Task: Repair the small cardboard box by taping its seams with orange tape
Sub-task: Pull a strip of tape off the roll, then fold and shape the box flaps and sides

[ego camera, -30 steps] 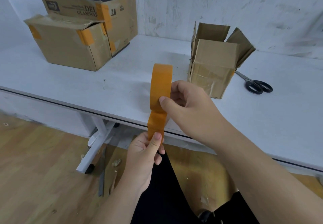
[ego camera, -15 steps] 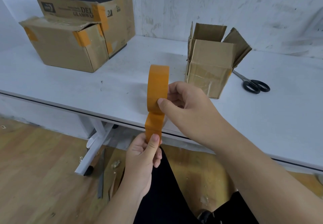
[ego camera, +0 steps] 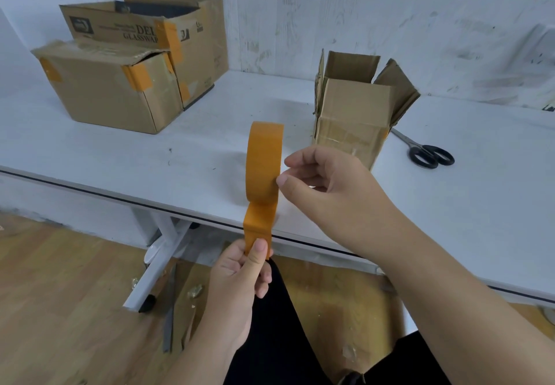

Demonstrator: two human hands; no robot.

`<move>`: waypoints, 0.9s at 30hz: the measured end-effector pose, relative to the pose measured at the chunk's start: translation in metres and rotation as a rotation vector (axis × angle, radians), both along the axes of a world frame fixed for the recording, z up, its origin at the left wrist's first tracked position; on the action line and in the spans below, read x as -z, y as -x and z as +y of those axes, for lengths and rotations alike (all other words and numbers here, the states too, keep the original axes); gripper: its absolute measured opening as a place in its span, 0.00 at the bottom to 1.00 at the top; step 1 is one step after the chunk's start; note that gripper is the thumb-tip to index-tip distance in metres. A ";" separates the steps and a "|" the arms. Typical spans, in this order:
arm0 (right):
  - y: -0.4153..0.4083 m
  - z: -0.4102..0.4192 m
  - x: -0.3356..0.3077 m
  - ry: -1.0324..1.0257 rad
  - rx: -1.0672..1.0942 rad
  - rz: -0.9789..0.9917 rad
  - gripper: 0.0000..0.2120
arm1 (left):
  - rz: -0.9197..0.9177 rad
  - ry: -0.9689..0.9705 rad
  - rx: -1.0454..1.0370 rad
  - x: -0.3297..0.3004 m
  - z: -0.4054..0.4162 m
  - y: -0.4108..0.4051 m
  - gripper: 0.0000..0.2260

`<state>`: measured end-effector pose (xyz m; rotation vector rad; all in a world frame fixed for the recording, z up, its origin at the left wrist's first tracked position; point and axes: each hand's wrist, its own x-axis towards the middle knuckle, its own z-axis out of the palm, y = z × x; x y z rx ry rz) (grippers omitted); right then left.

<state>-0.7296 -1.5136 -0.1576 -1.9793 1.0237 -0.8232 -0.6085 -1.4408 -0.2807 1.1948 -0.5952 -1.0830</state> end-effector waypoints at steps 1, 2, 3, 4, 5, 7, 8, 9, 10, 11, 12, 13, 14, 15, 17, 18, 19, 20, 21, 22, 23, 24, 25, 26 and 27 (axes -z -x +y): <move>0.001 0.000 0.000 0.001 0.002 0.007 0.10 | 0.005 -0.008 0.006 0.000 0.000 0.000 0.17; 0.002 -0.001 -0.001 0.001 0.002 0.013 0.10 | 0.008 -0.020 0.012 0.000 -0.001 0.000 0.18; 0.003 -0.001 0.000 0.001 0.001 0.019 0.10 | 0.009 -0.031 0.019 0.001 -0.001 -0.001 0.18; 0.004 -0.001 -0.001 0.001 -0.001 0.024 0.10 | 0.005 -0.045 0.025 0.000 -0.001 -0.001 0.19; 0.004 -0.001 -0.001 0.002 -0.003 0.027 0.10 | 0.008 -0.062 0.031 0.000 -0.001 -0.001 0.20; 0.004 -0.001 -0.001 0.009 -0.004 0.021 0.11 | 0.045 -0.115 0.039 -0.002 -0.001 -0.004 0.19; 0.005 -0.002 -0.002 0.016 -0.001 0.017 0.11 | 0.065 -0.145 0.043 -0.003 0.000 -0.006 0.19; 0.005 -0.003 -0.003 0.025 0.004 0.014 0.11 | 0.065 -0.177 0.054 -0.004 0.002 -0.008 0.20; 0.005 -0.003 -0.004 0.035 0.012 0.012 0.10 | 0.042 -0.204 0.073 -0.006 0.004 -0.011 0.21; 0.006 -0.004 -0.006 0.045 0.023 0.012 0.11 | 0.003 -0.231 0.107 -0.007 0.005 -0.014 0.21; 0.008 -0.005 -0.008 0.055 0.032 0.016 0.11 | -0.039 -0.263 0.146 -0.009 0.008 -0.019 0.18; 0.011 -0.006 -0.011 0.072 0.043 0.026 0.12 | -0.079 -0.299 0.192 -0.015 0.011 -0.024 0.15; 0.014 -0.007 -0.016 0.100 0.059 0.037 0.12 | -0.148 -0.326 0.252 -0.021 0.015 -0.031 0.11; 0.017 -0.009 -0.021 0.140 0.082 0.047 0.12 | -0.251 -0.339 0.333 -0.030 0.019 -0.040 0.08; 0.025 -0.015 -0.034 0.257 0.146 0.051 0.08 | -0.429 -0.264 0.526 -0.057 0.030 -0.054 0.17; 0.028 -0.020 -0.040 0.331 0.184 0.060 0.07 | -0.511 -0.186 0.600 -0.075 0.033 -0.059 0.22; 0.029 -0.025 -0.047 0.416 0.224 0.080 0.06 | -0.605 -0.104 0.642 -0.092 0.035 -0.062 0.24; 0.029 -0.031 -0.052 0.510 0.262 0.115 0.07 | -0.674 0.010 0.647 -0.111 0.034 -0.063 0.24; 0.028 -0.038 -0.057 0.596 0.288 0.165 0.09 | -0.721 0.125 0.605 -0.129 0.028 -0.062 0.21; 0.026 -0.045 -0.060 0.661 0.300 0.227 0.11 | -0.755 0.233 0.520 -0.147 0.019 -0.058 0.16; 0.024 -0.052 -0.060 0.696 0.301 0.302 0.14 | -0.801 0.316 0.414 -0.164 0.006 -0.052 0.12; 0.022 -0.059 -0.060 0.707 0.299 0.383 0.16 | -0.872 0.371 0.330 -0.178 -0.010 -0.046 0.09; 0.021 -0.066 -0.059 0.710 0.298 0.459 0.18 | -0.960 0.402 0.271 -0.190 -0.030 -0.041 0.09; 0.019 -0.071 -0.057 0.717 0.298 0.526 0.19 | -1.042 0.393 0.232 -0.199 -0.052 -0.036 0.09; 0.018 -0.076 -0.055 0.728 0.300 0.580 0.19 | -1.109 0.343 0.218 -0.205 -0.074 -0.033 0.11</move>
